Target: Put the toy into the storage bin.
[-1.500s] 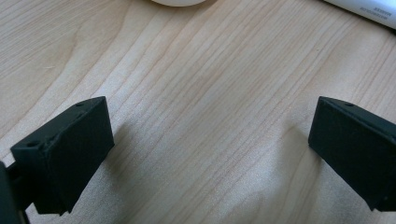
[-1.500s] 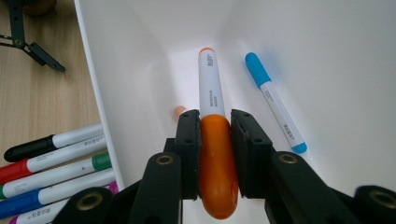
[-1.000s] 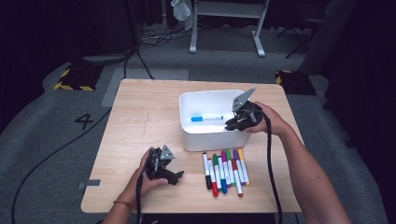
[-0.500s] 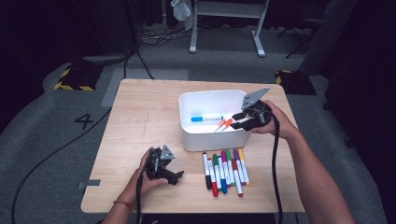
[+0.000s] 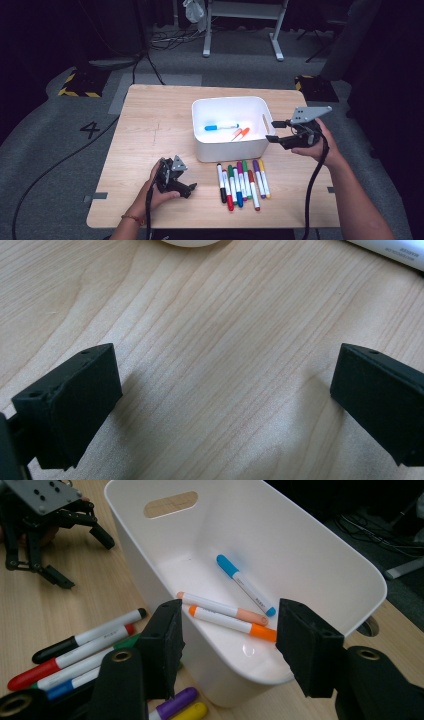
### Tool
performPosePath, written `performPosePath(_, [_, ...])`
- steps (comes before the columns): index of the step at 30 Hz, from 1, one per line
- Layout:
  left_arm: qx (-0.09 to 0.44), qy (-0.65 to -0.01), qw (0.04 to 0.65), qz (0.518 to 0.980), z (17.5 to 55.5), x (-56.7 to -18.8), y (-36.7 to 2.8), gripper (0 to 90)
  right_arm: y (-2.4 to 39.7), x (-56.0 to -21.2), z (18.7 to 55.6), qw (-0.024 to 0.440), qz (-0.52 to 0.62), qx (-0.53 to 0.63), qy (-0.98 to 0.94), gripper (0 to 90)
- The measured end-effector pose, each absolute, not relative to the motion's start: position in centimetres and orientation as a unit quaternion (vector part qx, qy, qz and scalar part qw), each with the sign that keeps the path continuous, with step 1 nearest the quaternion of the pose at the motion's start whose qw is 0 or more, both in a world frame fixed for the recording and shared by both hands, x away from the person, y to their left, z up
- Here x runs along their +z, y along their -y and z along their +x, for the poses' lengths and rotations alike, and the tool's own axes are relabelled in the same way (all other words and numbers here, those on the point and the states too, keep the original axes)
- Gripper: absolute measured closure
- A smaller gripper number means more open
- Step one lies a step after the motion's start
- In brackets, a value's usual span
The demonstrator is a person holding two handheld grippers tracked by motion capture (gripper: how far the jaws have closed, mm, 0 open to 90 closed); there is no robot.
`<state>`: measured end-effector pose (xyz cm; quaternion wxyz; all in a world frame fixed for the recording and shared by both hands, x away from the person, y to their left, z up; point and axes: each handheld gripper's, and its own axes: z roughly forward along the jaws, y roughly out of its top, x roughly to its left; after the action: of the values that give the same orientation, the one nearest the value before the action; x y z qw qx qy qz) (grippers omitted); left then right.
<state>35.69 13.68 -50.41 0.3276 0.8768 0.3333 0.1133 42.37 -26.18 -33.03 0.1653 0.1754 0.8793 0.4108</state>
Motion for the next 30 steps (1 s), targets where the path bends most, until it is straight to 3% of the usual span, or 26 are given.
performPosePath(8, [0.113, -0.333, 0.328, 0.877, 35.7, -50.4, -13.7, 0.1, 28.2, -36.2, 38.3, 0.175, 0.199, 0.413, -0.872, 42.4])
performPosePath(10, [0.113, -0.333, 0.328, 0.877, 35.7, -50.4, -13.7, 0.1, 28.9, -38.6, 37.4, 0.165, 0.221, 0.407, -0.870, 42.9])
performPosePath(18, [0.113, -0.333, 0.328, 0.877, 35.7, -50.4, -13.7, 0.1, 30.8, -44.9, 38.3, 0.121, 0.297, 0.373, -0.871, 43.9])
performPosePath(28, [0.112, -0.333, 0.328, 0.877, 35.7, -50.4, -13.7, 0.1, 31.2, -47.5, 39.2, 0.088, 0.334, 0.366, -0.864, 44.5])
performPosePath(30, [0.113, -0.333, 0.328, 0.877, 35.7, -50.4, -13.7, 0.1, 31.1, -48.3, 39.6, 0.089, 0.341, 0.356, -0.866, 48.6])
